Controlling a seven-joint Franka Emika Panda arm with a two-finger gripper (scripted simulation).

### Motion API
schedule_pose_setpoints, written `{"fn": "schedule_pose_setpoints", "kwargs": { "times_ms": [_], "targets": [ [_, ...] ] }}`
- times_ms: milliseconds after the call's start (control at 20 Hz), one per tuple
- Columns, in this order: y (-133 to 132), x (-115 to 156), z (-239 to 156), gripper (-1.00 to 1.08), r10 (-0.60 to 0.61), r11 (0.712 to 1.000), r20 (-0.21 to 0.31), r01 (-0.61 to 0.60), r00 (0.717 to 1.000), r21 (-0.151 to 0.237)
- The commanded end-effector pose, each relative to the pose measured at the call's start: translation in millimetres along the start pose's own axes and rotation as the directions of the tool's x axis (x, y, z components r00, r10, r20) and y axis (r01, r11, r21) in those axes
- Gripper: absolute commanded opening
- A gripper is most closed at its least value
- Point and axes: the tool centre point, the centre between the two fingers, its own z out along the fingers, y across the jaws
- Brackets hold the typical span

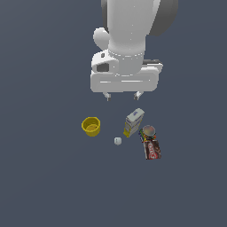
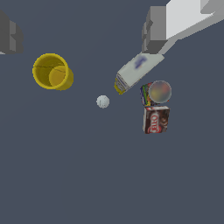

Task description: Pick up a designated object from a clutter of objects.

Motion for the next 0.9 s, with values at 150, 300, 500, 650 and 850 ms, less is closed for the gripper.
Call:
{"fn": "schedule_pose_setpoints", "kwargs": {
  "times_ms": [150, 300, 500, 650, 850],
  "targets": [
    [-4.0, 1.3, -1.8, 1.00, -0.009, 1.000, -0.006, 0.009, 1.000, -0.002],
    [-3.6, 3.2, 4.3, 1.00, -0.013, 1.000, -0.005, 0.013, 1.000, -0.002],
    [-2.7, 8.2, 21.4, 1.00, -0.023, 1.000, -0.004, 0.023, 1.000, -0.003],
    [-1.4, 12.9, 41.1, 1.00, -0.035, 0.999, -0.001, 0.035, 0.999, -0.004],
    [0.8, 19.5, 76.5, 1.00, -0.056, 0.998, 0.003, 0.056, 0.998, -0.004]
  ]
}}
